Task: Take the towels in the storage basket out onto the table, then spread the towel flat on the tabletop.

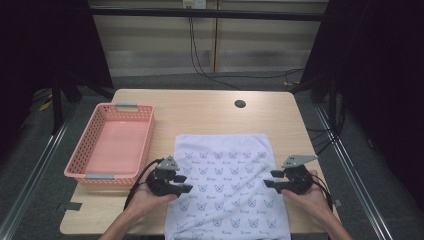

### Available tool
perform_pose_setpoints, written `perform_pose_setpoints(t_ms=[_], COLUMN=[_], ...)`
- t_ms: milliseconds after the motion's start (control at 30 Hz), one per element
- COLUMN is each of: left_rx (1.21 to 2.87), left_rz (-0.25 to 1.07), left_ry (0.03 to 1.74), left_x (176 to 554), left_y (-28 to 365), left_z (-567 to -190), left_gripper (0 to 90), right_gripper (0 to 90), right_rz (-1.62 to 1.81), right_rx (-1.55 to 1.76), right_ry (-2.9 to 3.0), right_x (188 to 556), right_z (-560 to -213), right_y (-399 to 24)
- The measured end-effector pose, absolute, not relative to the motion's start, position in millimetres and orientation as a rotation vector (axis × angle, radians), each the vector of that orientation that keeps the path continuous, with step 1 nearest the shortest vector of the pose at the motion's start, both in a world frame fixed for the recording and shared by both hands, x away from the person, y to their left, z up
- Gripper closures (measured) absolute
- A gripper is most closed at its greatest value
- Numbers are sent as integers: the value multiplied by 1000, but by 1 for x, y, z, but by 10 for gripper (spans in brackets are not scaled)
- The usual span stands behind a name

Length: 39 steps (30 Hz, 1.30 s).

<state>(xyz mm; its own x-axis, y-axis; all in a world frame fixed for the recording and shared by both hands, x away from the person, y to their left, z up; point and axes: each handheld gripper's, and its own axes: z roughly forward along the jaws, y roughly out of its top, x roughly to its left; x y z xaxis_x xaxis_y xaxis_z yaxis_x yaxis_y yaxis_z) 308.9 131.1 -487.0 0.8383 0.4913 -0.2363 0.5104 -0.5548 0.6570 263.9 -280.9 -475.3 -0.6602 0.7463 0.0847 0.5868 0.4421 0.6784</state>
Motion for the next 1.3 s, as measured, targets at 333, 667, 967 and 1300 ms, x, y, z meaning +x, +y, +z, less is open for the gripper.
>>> perform_pose_setpoints(t_ms=[333,667,967,1300], left_rx=[2296,2318,2342,2185], left_rz=[114,59,-65,39], left_ry=[705,649,623,740], left_x=[305,275,246,307], left_y=[130,133,141,131], left_z=[-495,-493,-489,-467], left_gripper=[756,868,815,549], right_gripper=[748,870,845,580], right_rz=[898,950,947,1053], right_rx=[1136,1177,1150,1183], right_ry=[2466,2503,2603,2423], right_x=[285,243,206,247], right_z=[-494,-493,-488,-469], right_y=[-276,-297,-297,-306])
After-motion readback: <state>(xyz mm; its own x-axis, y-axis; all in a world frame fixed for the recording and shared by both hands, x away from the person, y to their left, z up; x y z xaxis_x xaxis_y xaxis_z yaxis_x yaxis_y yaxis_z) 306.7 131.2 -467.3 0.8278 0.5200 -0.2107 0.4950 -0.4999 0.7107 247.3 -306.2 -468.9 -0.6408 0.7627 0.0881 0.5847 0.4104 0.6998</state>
